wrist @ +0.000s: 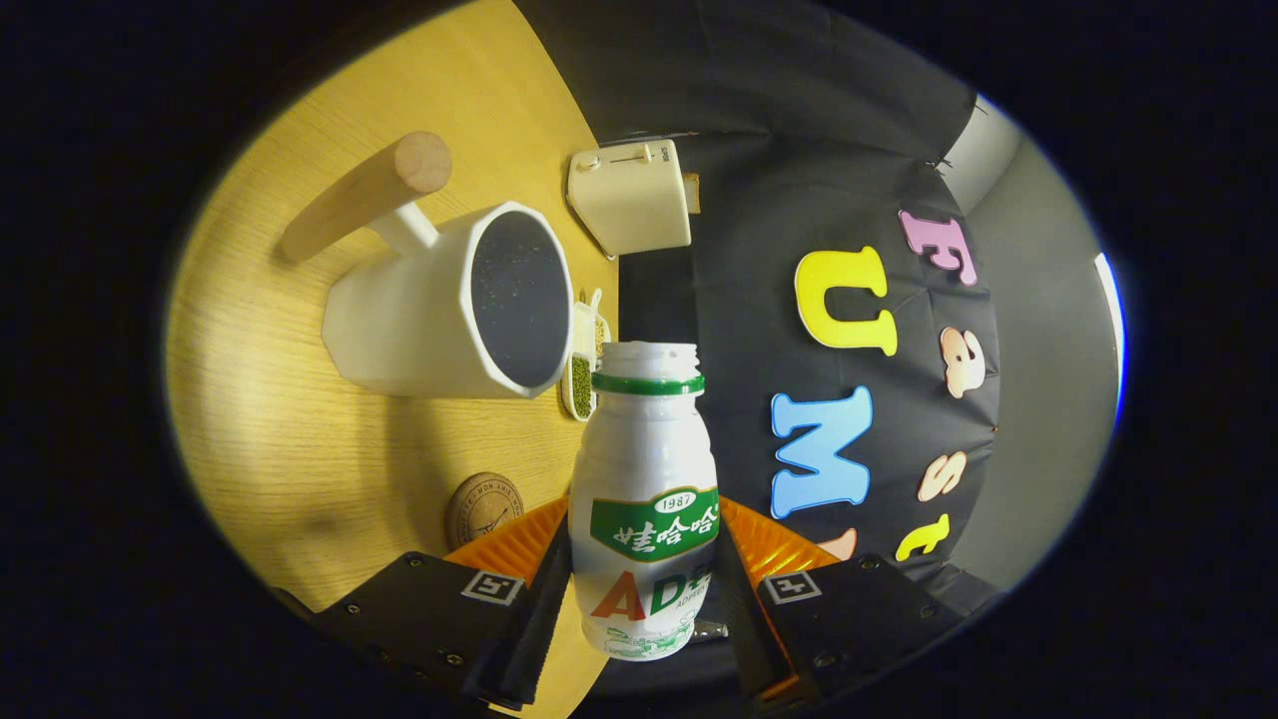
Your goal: Take the bottle from table, then pour the juice into the cup, finally place the bottle on the coaster
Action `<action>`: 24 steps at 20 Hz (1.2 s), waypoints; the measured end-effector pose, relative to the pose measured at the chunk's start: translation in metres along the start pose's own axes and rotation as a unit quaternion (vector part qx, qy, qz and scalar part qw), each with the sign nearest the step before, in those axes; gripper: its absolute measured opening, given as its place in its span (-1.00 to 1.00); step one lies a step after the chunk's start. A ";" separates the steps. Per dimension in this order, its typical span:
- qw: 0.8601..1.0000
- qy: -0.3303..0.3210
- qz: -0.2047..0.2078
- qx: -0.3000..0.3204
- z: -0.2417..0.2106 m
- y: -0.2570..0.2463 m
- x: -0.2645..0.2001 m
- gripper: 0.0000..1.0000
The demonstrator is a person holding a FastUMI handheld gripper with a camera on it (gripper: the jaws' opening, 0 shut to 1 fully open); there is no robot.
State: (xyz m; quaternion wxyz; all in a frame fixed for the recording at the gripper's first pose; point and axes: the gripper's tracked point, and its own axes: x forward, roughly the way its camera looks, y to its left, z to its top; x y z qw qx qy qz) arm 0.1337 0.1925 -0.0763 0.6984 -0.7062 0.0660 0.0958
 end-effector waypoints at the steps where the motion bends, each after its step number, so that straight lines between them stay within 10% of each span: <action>1: 1.000 0.000 -0.002 -0.005 0.000 -0.002 0.001 0.45; 24: 0.995 0.006 -0.016 -0.100 0.004 -0.012 -0.003 0.45</action>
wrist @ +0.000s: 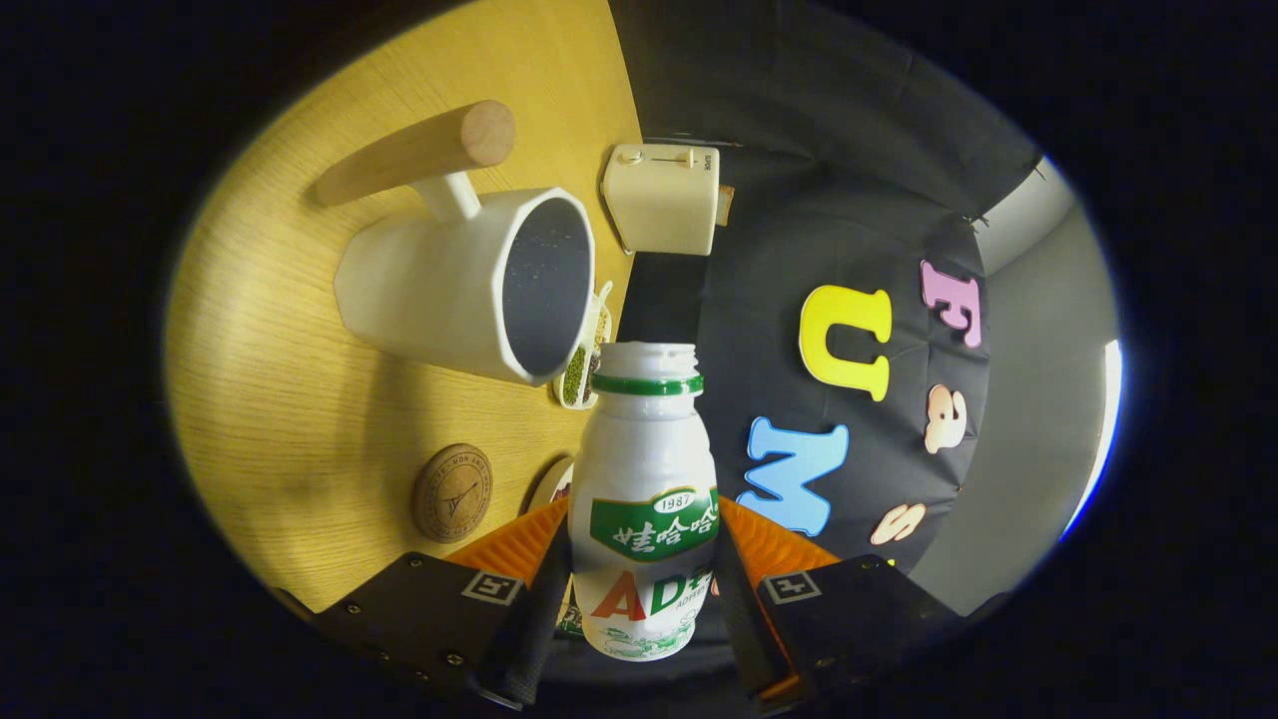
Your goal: Take the bottle from table, then pour the juice into the cup, finally place the bottle on the coaster
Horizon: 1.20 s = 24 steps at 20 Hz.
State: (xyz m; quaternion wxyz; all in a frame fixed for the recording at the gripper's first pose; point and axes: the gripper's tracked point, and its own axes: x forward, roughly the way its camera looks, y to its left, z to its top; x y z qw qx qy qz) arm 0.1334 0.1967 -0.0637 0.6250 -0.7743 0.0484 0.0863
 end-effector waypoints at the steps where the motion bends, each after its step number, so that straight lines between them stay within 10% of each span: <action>1: 1.000 0.000 0.000 -0.002 0.000 0.000 0.000 0.45; 24: 0.998 0.005 -0.020 -0.058 0.001 -0.018 -0.008 0.45</action>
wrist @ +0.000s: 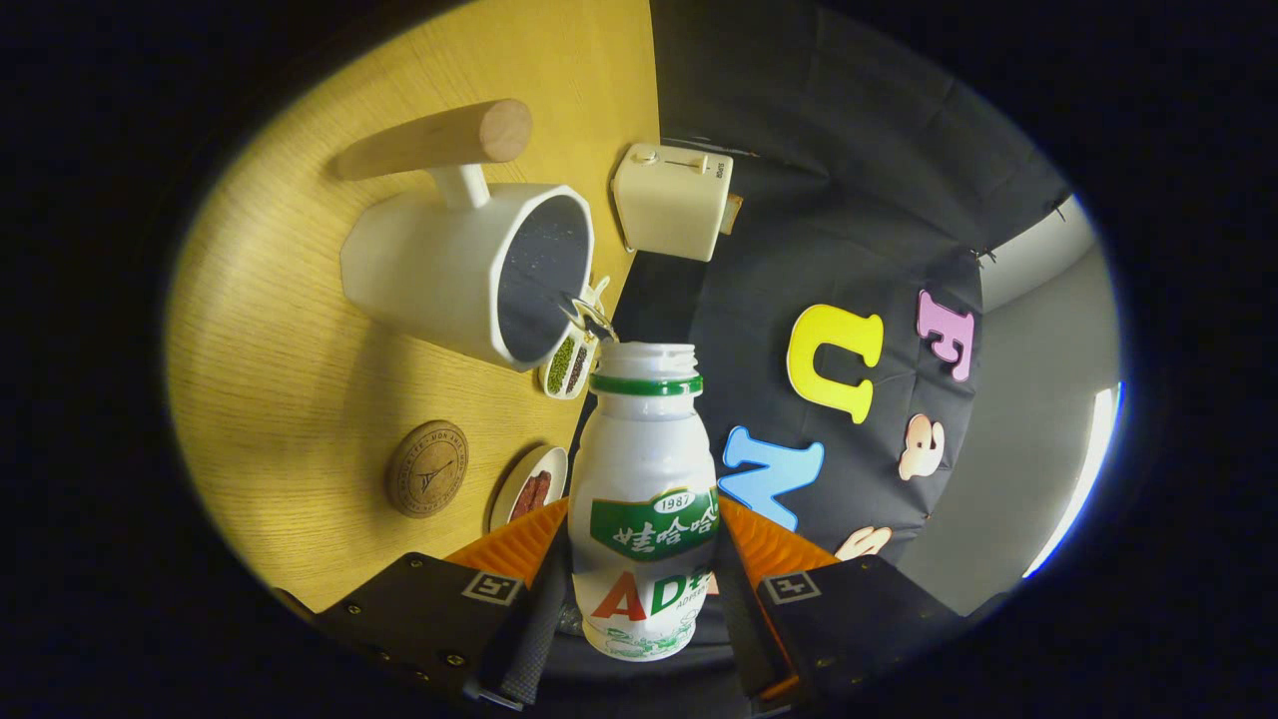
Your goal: Take the bottle from table, then pour the juice into the cup, finally place the bottle on the coaster
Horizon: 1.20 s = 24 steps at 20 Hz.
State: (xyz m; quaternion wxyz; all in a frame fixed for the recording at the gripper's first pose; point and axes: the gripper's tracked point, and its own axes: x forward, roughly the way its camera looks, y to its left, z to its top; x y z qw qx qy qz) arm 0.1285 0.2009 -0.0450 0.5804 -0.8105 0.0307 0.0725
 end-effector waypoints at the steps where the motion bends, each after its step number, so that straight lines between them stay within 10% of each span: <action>1: 1.000 0.000 -0.001 -0.003 0.000 -0.001 0.000 0.45; 24: 0.998 0.008 0.000 -0.065 -0.002 -0.010 -0.003 0.45</action>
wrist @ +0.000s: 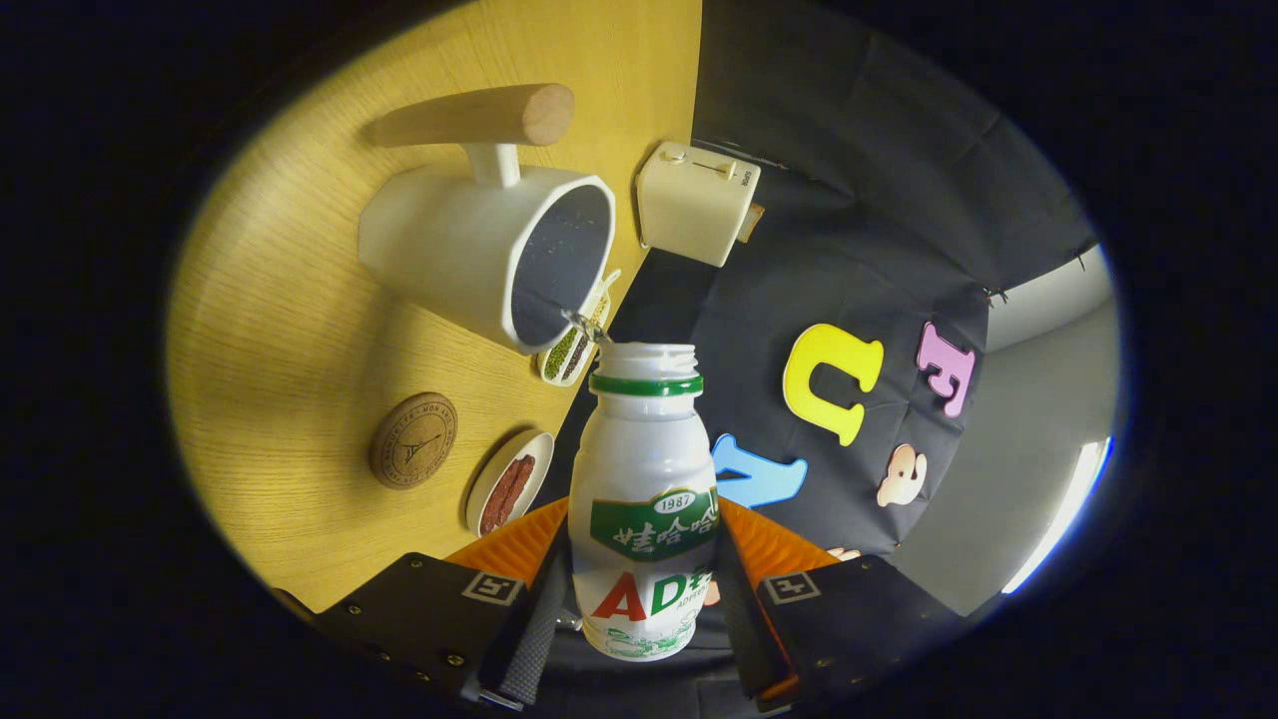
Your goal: Take the bottle from table, then pour the juice into the cup, finally place the bottle on the coaster
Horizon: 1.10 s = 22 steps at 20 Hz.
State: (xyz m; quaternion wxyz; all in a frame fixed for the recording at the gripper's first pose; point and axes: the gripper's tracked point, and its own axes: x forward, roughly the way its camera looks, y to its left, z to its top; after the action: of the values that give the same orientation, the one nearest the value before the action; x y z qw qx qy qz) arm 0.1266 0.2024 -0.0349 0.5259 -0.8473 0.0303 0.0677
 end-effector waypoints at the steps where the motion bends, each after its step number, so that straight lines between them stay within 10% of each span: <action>1: 1.000 0.001 0.002 -0.001 0.000 0.000 0.000 0.45; 22: 1.000 0.008 0.023 -0.020 0.010 0.015 0.003 0.44</action>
State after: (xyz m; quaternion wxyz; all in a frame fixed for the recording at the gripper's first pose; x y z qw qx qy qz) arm 0.1266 0.2046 -0.0525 0.5067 -0.8573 0.0525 0.0736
